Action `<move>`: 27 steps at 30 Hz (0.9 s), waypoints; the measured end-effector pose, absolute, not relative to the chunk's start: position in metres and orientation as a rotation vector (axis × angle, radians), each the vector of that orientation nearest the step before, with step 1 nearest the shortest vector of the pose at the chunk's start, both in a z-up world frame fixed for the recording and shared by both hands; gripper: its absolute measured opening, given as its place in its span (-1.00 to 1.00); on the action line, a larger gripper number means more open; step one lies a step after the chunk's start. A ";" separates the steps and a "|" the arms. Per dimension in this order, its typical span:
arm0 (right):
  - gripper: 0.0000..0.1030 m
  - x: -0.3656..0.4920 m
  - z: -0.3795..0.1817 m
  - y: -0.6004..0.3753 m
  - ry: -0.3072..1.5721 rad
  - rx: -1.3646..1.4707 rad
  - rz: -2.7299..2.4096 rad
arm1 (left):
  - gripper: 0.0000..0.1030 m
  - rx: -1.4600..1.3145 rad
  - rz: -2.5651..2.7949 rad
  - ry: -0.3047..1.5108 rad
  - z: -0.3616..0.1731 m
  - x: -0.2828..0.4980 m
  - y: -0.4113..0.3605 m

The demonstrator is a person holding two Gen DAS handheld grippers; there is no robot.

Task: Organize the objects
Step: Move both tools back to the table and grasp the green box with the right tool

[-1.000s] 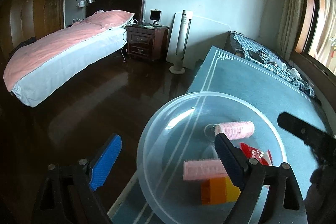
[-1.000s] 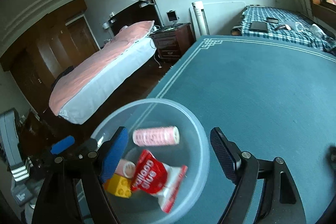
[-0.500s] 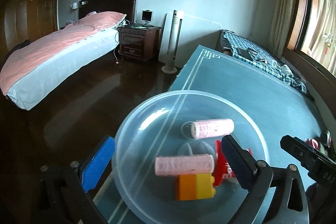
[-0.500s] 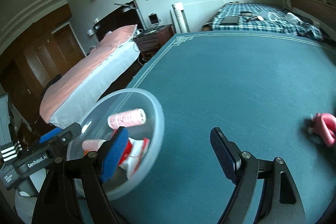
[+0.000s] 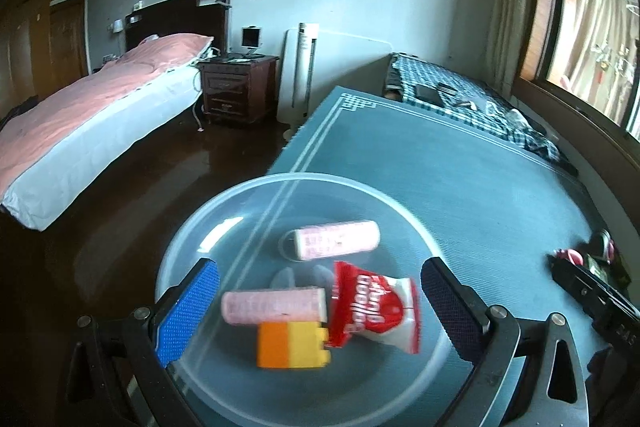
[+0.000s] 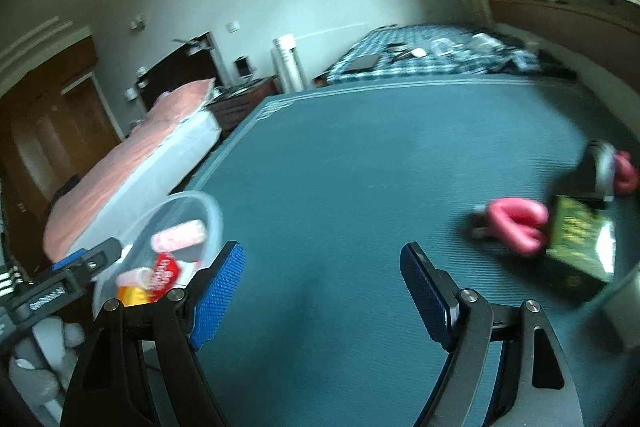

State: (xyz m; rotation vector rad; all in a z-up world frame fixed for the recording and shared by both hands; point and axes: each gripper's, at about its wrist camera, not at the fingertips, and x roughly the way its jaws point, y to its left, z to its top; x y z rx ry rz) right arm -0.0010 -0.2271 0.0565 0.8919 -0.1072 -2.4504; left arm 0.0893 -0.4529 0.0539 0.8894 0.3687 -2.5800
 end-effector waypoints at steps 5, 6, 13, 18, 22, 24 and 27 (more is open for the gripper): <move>0.58 -0.006 0.055 -0.195 -0.139 0.908 -2.563 | 0.99 0.907 -2.616 0.343 0.056 0.082 -0.433; 0.58 -0.008 0.054 -0.188 -0.147 0.912 -2.590 | 0.99 0.911 -2.625 0.336 0.056 0.081 -0.428; 0.58 -0.017 0.051 -0.152 -0.141 0.901 -2.769 | 0.99 0.946 -2.657 0.314 0.053 0.074 -0.407; 0.58 -0.026 0.048 -0.137 -0.172 0.945 -2.806 | 0.99 0.965 -2.682 0.298 0.052 0.069 -0.394; 0.58 -0.034 0.042 -0.128 -0.178 0.995 -2.832 | 0.99 0.982 -2.697 0.281 0.050 0.066 -0.386; 0.58 -0.039 0.040 -0.124 -0.176 1.021 -2.842 | 0.99 0.990 -2.705 0.277 0.049 0.064 -0.382; 0.58 -0.044 0.036 -0.118 -0.153 1.053 -2.858 | 0.99 1.000 -2.715 0.273 0.049 0.059 -0.377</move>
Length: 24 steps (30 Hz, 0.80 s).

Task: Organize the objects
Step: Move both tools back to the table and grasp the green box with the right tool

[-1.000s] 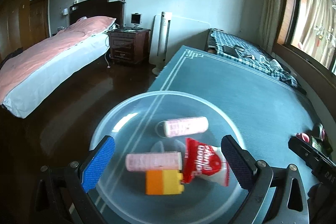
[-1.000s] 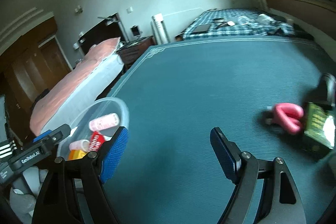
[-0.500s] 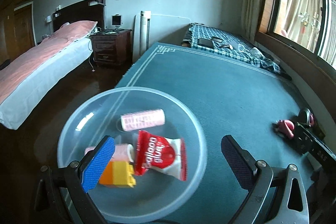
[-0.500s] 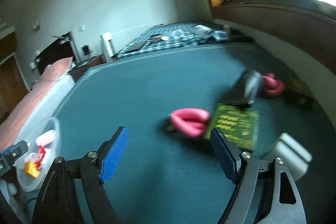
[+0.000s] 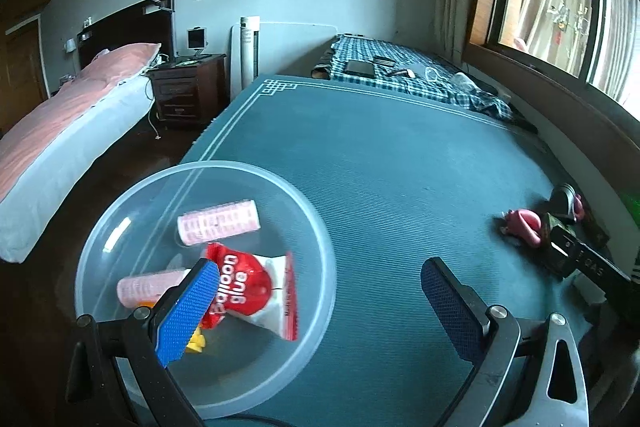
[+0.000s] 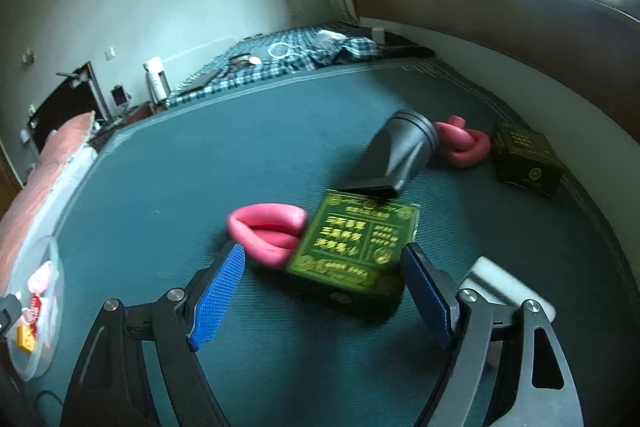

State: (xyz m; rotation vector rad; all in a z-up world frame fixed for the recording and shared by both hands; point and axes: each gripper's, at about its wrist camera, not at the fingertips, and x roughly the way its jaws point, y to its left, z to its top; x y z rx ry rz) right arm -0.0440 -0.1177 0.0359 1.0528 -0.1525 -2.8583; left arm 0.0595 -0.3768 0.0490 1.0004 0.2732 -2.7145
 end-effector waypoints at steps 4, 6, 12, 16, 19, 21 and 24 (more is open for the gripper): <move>0.58 -0.053 0.031 -0.112 -0.131 1.094 -2.855 | 0.99 1.007 -2.730 0.262 0.049 0.055 -0.369; 0.58 -0.058 0.029 -0.111 -0.113 1.109 -2.857 | 0.99 1.012 -2.741 0.252 0.050 0.052 -0.364; 0.60 -0.067 0.027 -0.110 -0.027 1.121 -2.887 | 0.99 1.013 -2.768 0.222 0.053 0.045 -0.350; 0.66 -0.072 0.026 -0.110 0.008 1.139 -2.868 | 0.99 1.022 -2.780 0.205 0.053 0.038 -0.341; 0.67 -0.076 0.025 -0.113 0.038 1.147 -2.850 | 0.99 1.031 -2.794 0.188 0.054 0.033 -0.332; 0.67 -0.078 0.023 -0.114 0.065 1.149 -2.844 | 0.99 1.035 -2.805 0.172 0.054 0.030 -0.325; 0.67 -0.081 0.020 -0.115 0.114 1.144 -2.819 | 0.99 1.041 -2.818 0.151 0.055 0.026 -0.317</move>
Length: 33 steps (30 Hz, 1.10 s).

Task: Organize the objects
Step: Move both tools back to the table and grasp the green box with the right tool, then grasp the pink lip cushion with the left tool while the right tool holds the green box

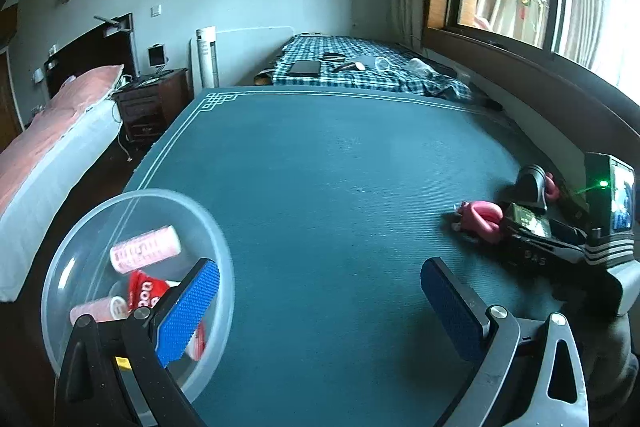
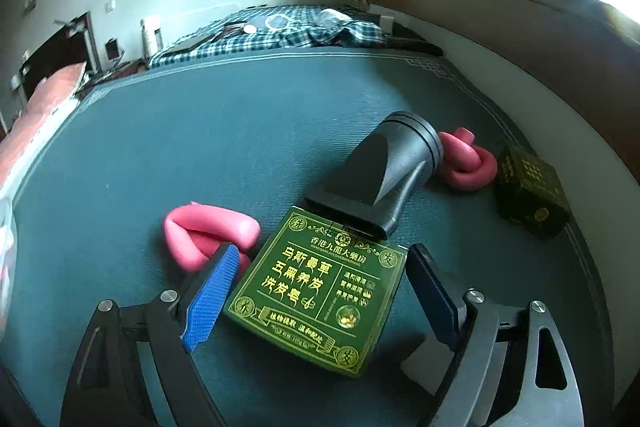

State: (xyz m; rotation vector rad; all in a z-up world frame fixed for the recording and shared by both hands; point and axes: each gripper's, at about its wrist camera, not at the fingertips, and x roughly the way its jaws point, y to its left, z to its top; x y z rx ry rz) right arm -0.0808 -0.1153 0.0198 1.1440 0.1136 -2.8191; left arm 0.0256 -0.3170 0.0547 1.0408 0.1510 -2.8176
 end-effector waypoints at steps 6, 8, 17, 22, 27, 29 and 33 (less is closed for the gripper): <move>0.55 -0.074 0.021 -0.107 0.146 1.110 -2.764 | 0.99 1.072 -2.827 0.136 0.051 0.014 -0.303; 0.48 -0.070 0.022 -0.104 0.152 1.095 -2.747 | 0.99 1.088 -2.832 0.131 0.049 0.009 -0.297; 0.43 -0.039 0.030 -0.085 0.220 1.001 -2.761 | 0.99 1.127 -2.882 0.069 0.046 -0.017 -0.266; 0.43 -0.022 0.037 -0.074 0.149 0.943 -2.742 | 0.99 1.195 -2.925 0.051 0.038 -0.040 -0.243; 0.44 -0.007 0.043 -0.066 0.077 0.876 -2.701 | 0.99 1.295 -2.958 0.021 0.024 -0.066 -0.221; 0.44 -0.003 0.042 -0.062 0.050 0.868 -2.702 | 0.99 1.319 -2.957 0.014 0.020 -0.074 -0.215; 0.44 -0.002 0.042 -0.053 0.014 0.849 -2.736 | 0.99 1.347 -2.960 0.016 0.015 -0.085 -0.205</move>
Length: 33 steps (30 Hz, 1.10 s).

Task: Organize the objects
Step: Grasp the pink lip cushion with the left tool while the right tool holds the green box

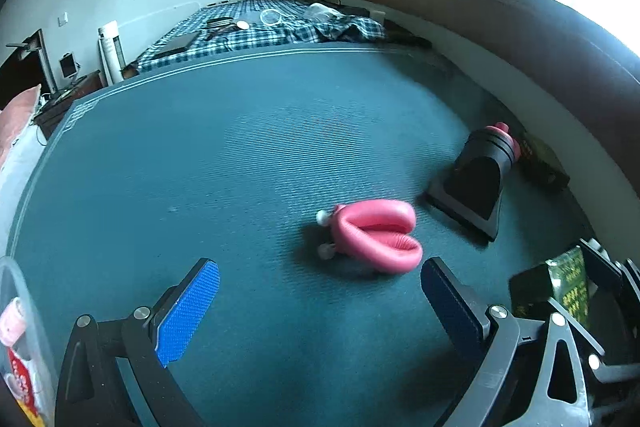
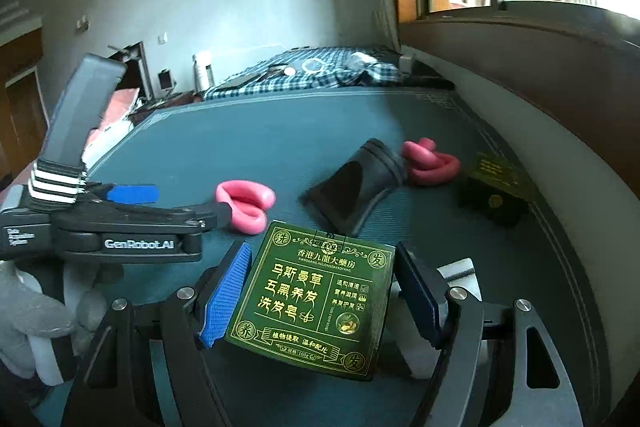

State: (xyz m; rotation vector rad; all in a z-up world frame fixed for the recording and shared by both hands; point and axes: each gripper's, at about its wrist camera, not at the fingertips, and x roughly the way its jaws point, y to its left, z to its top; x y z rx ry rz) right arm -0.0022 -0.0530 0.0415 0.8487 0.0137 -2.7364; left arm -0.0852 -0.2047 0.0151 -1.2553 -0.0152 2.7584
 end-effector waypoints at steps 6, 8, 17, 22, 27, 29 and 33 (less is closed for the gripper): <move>0.44 -0.005 0.044 -0.040 -0.079 0.827 -2.769 | 0.99 -1.260 2.738 0.020 0.011 -0.096 -0.190; 0.44 -0.004 0.046 -0.035 -0.112 0.811 -2.775 | 0.99 -1.264 2.738 0.029 0.008 -0.099 -0.187; 0.44 -0.004 0.045 -0.032 -0.176 0.796 -2.752 | 0.69 -1.296 2.717 0.049 -0.005 -0.112 -0.181; 0.44 -0.003 0.043 -0.039 -0.151 0.788 -2.720 | 0.32 -1.273 2.733 0.063 -0.004 -0.111 -0.181; 0.44 0.000 0.041 -0.045 -0.179 0.790 -2.614 | 0.22 -1.255 2.758 0.052 -0.001 -0.108 -0.186; 0.44 0.000 0.039 -0.046 -0.210 0.800 -2.556 | 0.22 -1.240 2.784 0.067 0.001 -0.105 -0.188; 0.44 -0.001 0.034 -0.050 -0.238 0.824 -2.456 | 0.22 -1.208 2.831 0.060 0.008 -0.095 -0.196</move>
